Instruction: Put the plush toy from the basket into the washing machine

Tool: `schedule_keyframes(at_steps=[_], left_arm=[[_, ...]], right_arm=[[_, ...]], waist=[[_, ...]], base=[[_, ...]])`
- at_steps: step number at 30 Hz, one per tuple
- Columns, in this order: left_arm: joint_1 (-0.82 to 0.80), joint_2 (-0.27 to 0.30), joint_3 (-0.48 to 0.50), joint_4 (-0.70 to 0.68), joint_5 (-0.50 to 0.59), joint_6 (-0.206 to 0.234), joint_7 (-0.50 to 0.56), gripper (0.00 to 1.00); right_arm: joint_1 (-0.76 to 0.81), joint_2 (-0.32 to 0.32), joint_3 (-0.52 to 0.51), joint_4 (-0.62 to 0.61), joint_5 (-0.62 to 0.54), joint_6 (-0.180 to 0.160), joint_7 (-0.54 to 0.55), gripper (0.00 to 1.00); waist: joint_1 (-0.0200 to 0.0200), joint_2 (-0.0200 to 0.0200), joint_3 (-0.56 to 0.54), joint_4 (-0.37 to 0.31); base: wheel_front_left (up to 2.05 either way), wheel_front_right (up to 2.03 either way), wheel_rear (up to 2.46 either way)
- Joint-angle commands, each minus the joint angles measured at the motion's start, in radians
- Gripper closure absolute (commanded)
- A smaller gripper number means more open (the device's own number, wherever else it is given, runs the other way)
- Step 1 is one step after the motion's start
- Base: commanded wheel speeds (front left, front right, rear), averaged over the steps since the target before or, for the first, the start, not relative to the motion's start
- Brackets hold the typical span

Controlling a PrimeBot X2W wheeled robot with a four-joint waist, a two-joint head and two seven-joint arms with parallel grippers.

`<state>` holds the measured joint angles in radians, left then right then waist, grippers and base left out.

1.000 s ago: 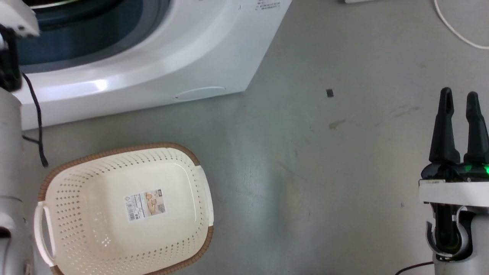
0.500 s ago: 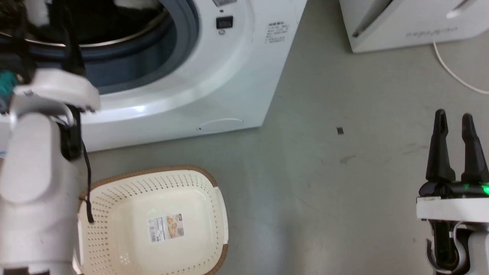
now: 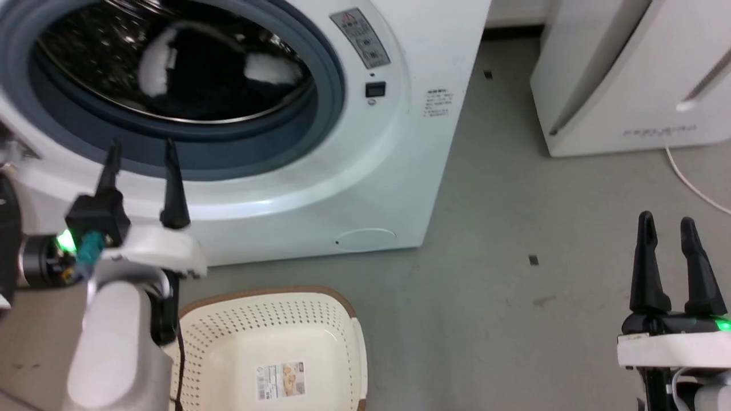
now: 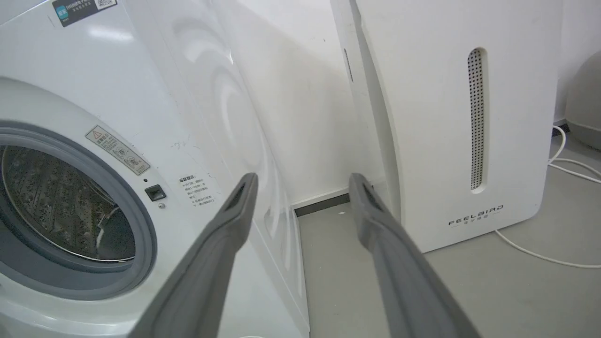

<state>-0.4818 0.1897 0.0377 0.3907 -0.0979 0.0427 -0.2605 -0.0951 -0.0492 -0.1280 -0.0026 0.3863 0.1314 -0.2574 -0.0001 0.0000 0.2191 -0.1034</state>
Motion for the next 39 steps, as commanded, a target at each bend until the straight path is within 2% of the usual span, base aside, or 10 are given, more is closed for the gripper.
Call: schedule_keyframes(at_steps=[1,20,37,38,39], left_arm=[[0.034,-0.010,0.003,-0.016,0.010,-0.003,-0.001,0.00],[0.385,-0.098,-0.006,-0.173,0.070,-0.019,-0.001,0.00],[0.450,-0.127,-0.030,-0.172,0.056,-0.038,-0.001,0.00],[0.440,-0.123,-0.028,-0.173,0.058,-0.036,0.000,1.00],[0.440,-0.123,-0.028,-0.173,0.058,-0.036,0.001,1.00]], right_arm=[[0.019,-0.001,-0.002,0.003,-0.008,-0.001,-0.004,0.00],[0.149,-0.001,0.015,-0.012,-0.102,-0.001,-0.004,0.00],[0.193,-0.001,0.031,-0.018,-0.177,-0.001,-0.004,0.00],[0.178,0.000,0.030,-0.013,-0.175,0.000,0.000,1.00],[0.178,0.000,0.030,-0.013,-0.175,0.000,0.001,1.00]], waist=[[0.0001,0.0000,-0.032,0.022],[0.0001,0.0000,-0.185,0.104],[0.0001,0.0000,-0.213,0.141],[0.0001,0.0000,-0.213,0.141],[0.0001,0.0000,-0.213,0.141]], base=[[0.00,0.00,0.00],[0.00,0.00,0.00],[0.00,0.00,0.00],[0.00,0.00,0.00],[0.00,0.00,0.00]])
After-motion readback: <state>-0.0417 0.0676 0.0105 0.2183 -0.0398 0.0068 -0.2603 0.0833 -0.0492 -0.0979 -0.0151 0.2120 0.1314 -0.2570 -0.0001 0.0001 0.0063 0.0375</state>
